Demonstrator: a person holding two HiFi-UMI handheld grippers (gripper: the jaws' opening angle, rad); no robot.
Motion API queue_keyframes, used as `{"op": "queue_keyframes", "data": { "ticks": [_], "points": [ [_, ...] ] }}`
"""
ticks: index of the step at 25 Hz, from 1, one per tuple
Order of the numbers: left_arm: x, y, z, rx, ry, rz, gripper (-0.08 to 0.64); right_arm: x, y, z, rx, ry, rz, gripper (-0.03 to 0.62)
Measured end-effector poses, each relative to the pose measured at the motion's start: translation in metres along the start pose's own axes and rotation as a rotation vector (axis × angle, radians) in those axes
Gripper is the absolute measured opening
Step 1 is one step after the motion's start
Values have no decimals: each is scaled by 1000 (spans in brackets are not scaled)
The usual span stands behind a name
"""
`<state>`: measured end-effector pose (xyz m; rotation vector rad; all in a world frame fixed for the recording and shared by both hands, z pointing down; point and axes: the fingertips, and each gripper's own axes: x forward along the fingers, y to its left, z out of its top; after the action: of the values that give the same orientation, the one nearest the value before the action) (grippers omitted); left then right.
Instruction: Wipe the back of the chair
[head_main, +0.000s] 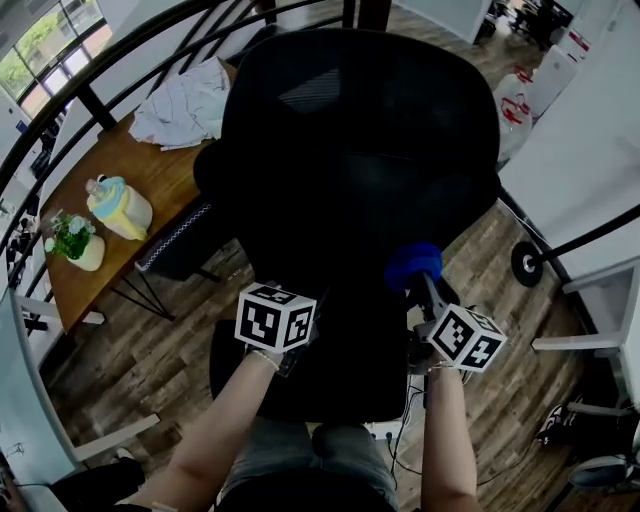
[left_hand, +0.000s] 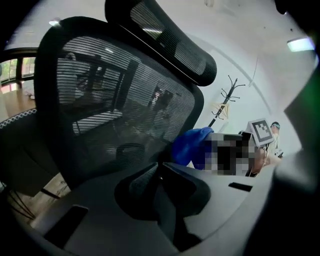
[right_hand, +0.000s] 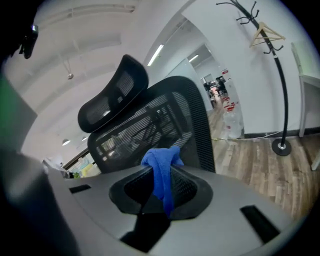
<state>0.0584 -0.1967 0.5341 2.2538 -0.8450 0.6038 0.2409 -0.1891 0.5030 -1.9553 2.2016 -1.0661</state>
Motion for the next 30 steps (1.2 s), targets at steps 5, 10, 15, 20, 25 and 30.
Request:
{"op": "queue_keyframes", "data": {
  "ticks": [5, 10, 15, 20, 25, 30],
  "points": [
    [-33, 32, -16, -77, -47, 55, 35, 26, 59, -35, -61, 90, 123, 92],
    [-66, 67, -29, -135, -81, 114, 35, 52, 123, -70, -120, 176, 233, 92],
    [-92, 95, -36, -184, -119, 153, 35, 80, 181, -104, -146, 258, 342, 92],
    [-110, 116, -44, -218, -139, 187, 34, 111, 225, -139, -172, 340, 415, 92],
    [-116, 135, -57, -238, -137, 215, 34, 141, 242, -168, -192, 405, 434, 92],
    [-111, 148, -67, -258, -130, 222, 34, 163, 238, -178, -167, 419, 410, 91]
  ]
}}
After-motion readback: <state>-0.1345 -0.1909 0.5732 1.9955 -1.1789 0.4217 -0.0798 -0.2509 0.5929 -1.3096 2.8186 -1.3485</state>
